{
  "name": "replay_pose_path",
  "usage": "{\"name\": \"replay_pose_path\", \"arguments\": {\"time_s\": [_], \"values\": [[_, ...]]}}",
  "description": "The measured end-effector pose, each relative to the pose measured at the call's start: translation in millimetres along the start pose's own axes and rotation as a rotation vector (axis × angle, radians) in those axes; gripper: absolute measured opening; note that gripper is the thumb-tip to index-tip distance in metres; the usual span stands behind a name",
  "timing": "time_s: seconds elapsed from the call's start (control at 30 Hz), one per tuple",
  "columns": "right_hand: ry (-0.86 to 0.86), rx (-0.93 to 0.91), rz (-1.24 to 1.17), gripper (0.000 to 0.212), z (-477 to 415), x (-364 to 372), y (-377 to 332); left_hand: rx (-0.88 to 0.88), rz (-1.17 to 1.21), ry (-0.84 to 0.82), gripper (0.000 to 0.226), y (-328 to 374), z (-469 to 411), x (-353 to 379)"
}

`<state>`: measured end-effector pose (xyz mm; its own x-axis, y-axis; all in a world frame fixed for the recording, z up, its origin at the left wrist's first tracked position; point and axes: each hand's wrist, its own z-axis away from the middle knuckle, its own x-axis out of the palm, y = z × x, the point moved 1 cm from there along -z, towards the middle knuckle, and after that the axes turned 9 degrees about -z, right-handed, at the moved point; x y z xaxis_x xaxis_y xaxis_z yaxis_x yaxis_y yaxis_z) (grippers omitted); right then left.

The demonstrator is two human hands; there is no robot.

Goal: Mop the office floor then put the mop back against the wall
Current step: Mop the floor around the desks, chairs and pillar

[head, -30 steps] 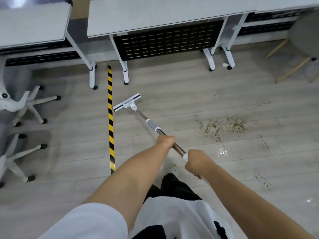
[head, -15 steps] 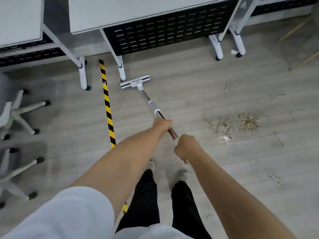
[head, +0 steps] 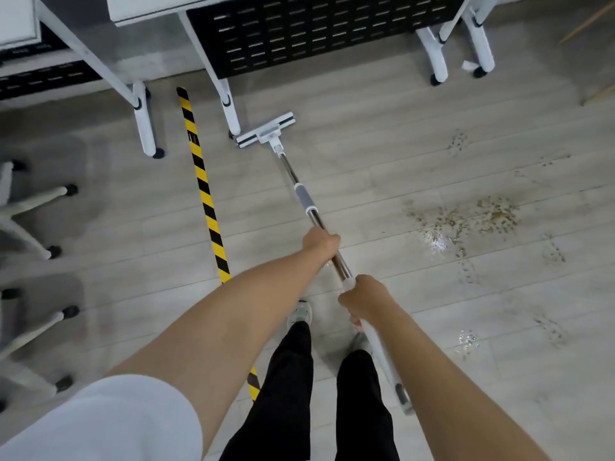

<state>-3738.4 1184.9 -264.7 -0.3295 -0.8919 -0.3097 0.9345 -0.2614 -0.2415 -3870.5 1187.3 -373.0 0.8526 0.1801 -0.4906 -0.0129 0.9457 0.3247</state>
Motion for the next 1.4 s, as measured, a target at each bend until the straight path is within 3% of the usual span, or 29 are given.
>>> {"name": "replay_pose_path", "arguments": {"time_s": [0.07,0.37,0.73,0.87,1.0,1.2,1.4], "values": [[-0.045,0.036,-0.117,0.016,0,-1,4,0.024,-0.008,0.002,0.036,-1,2,0],[0.055,-0.055,-0.089,0.027,22,-6,10,0.068,-0.021,0.023,0.035,8,25,2],[0.019,-0.045,0.007,0.014,-7,28,-49,0.099,-0.082,0.077,0.037,4,-19,-48],[-0.114,-0.001,0.084,0.022,-13,45,-70,0.095,-0.174,-0.009,0.037,-9,-31,-57],[-0.082,0.04,0.076,0.021,-15,55,-48,0.127,-0.246,-0.125,0.035,-24,-29,-49],[-0.063,0.011,-0.105,0.031,-3,66,2,0.104,-0.21,-0.143,0.079,-46,-15,-21],[-0.013,0.038,-0.154,0.053,-13,77,52,0.089,-0.145,-0.161,0.086,-71,11,23]]}}
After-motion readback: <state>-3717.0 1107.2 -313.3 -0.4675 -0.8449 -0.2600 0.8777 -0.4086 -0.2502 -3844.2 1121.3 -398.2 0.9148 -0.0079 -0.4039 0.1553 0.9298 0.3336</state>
